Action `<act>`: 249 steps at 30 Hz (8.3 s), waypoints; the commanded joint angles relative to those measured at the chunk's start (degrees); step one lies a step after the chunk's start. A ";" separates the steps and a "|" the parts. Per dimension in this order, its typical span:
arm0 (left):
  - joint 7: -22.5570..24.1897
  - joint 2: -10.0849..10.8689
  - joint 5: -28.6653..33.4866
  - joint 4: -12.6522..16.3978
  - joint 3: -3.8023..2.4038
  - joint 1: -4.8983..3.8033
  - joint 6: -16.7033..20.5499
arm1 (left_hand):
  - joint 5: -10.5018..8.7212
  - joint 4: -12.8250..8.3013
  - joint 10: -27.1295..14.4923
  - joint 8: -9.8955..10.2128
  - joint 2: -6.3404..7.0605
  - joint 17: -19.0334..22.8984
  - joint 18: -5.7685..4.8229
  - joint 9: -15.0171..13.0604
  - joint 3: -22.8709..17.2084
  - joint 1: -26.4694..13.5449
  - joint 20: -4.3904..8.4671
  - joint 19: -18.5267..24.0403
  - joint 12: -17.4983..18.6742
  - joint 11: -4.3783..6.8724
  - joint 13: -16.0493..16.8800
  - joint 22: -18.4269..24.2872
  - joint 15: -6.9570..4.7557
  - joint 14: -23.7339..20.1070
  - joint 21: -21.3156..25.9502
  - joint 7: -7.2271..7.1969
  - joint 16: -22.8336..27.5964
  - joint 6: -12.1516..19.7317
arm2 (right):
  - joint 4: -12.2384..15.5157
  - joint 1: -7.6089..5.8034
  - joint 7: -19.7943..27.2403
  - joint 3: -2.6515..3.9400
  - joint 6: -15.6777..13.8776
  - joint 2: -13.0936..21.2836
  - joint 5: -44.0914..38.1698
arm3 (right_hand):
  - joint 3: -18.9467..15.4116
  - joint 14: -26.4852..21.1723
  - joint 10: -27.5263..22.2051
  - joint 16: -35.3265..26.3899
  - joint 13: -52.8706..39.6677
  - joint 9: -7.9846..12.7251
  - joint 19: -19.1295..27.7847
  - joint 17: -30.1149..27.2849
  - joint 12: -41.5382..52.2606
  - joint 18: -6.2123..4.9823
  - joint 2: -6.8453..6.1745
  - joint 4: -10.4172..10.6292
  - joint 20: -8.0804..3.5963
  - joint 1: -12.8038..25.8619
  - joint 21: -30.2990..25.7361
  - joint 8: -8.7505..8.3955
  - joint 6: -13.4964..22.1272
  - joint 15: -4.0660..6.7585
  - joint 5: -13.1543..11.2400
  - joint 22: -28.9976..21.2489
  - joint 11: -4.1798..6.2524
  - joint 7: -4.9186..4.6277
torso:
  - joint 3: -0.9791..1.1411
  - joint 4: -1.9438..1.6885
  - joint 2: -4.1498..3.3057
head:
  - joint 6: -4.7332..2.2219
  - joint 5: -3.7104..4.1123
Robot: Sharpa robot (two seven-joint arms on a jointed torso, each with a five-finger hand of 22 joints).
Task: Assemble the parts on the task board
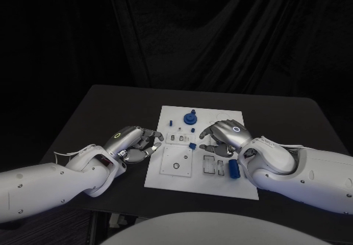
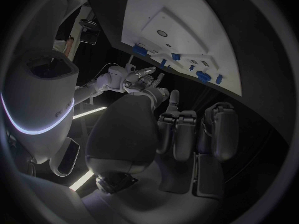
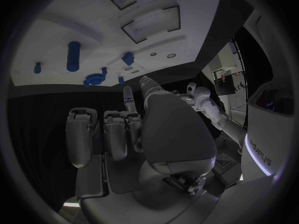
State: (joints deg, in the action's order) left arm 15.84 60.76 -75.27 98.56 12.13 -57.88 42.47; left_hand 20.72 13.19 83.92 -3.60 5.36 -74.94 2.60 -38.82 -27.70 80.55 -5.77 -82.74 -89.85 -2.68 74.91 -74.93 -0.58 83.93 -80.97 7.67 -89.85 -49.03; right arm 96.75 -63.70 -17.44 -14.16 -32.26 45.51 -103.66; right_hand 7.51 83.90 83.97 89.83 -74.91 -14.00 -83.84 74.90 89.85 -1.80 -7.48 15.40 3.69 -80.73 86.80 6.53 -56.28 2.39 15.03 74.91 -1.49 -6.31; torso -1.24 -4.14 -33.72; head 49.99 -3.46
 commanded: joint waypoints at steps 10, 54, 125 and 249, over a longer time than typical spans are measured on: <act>0.73 0.08 0.27 0.12 -0.03 -0.08 -0.36 | -0.03 -0.11 6.08 -0.08 0.08 -15.06 0.08 0.60 -0.55 0.00 -0.37 -0.15 -0.15 -0.46 15.09 -9.78 0.44 6.07 -0.28 0.20 -0.15 -0.59 | -1.89 1.50 -7.23 0.04 4.30 -2.00 -6.95 | -0.73 6.10 6.03 0.17 -15.09 -0.24 -4.99 15.10 0.15 1.15 -0.34 0.10 0.36 1.02 0.78 -0.03 0.39 -0.17 -0.82 14.25 -0.04 -0.01 | -2.14 -0.78 -1.79 | 0.01 0.67; -1.41 -0.40 0.27 0.18 -0.03 -0.03 -2.71 | -0.10 0.03 6.08 -0.07 -0.06 -15.06 0.13 1.63 -0.80 -0.54 -0.38 -0.07 -0.15 -0.42 15.09 -9.77 0.42 6.07 -0.12 0.13 -0.15 -1.20 | -8.18 4.31 -11.31 0.07 3.36 -8.36 -15.51 | -0.45 6.10 6.03 0.17 -15.09 -17.71 -4.49 15.10 0.15 0.93 1.95 -6.05 -1.16 -0.72 0.00 7.18 5.77 1.44 7.51 13.94 1.76 1.24 | -2.65 -1.19 -2.23 | 0.01 0.79; 2.39 -12.02 0.28 -7.14 -0.06 -0.10 -2.20 | 0.90 -2.68 6.08 0.51 -0.01 -15.06 0.18 20.59 -4.40 -1.20 0.58 -0.08 -0.15 0.90 15.09 -10.52 -0.68 6.07 0.43 -0.52 -0.15 14.58 | -1.72 -3.65 -4.09 0.36 6.88 -4.83 -4.72 | 3.22 6.10 6.03 0.17 -15.09 -26.67 -5.02 15.10 0.15 1.20 3.19 -6.16 -2.00 3.47 1.01 9.72 3.09 2.29 15.34 14.30 2.71 2.86 | -2.62 -1.24 -2.10 | 0.01 -0.13; 2.23 -14.09 0.28 -9.49 -0.05 -0.10 -2.79 | 0.90 -2.61 6.08 -0.26 -0.37 -15.06 0.13 20.53 -4.19 -1.75 0.37 -0.15 -0.15 0.26 15.09 -10.66 -0.26 6.07 0.49 0.43 -0.15 9.43 | -10.66 -8.20 -7.15 0.04 53.07 -19.62 -21.98 | 7.88 6.10 6.03 0.17 -15.09 -28.58 -6.16 15.10 0.15 1.80 1.45 -11.34 -3.53 10.10 3.20 2.83 3.16 3.98 12.89 15.09 3.93 3.93 | -3.91 -3.64 -1.72 | 0.01 -9.73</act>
State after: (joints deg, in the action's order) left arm 17.56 46.82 -75.25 89.02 12.12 -57.88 39.92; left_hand 21.39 10.42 83.84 -3.60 4.93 -74.90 2.60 -18.30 -32.20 79.28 -5.54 -82.94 -89.85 -2.16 74.91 -74.91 -0.92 83.85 -80.45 8.19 -89.85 -39.32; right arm 86.16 -72.10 -24.57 -14.11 21.58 25.95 -124.98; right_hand 15.34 83.99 84.04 89.83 -74.90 -42.72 -83.95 74.91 89.85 -0.91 -5.92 4.40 0.31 -71.17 89.81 9.36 -53.29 6.19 27.92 74.94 2.15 -2.28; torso -5.11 -7.66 -35.48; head 49.99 -13.16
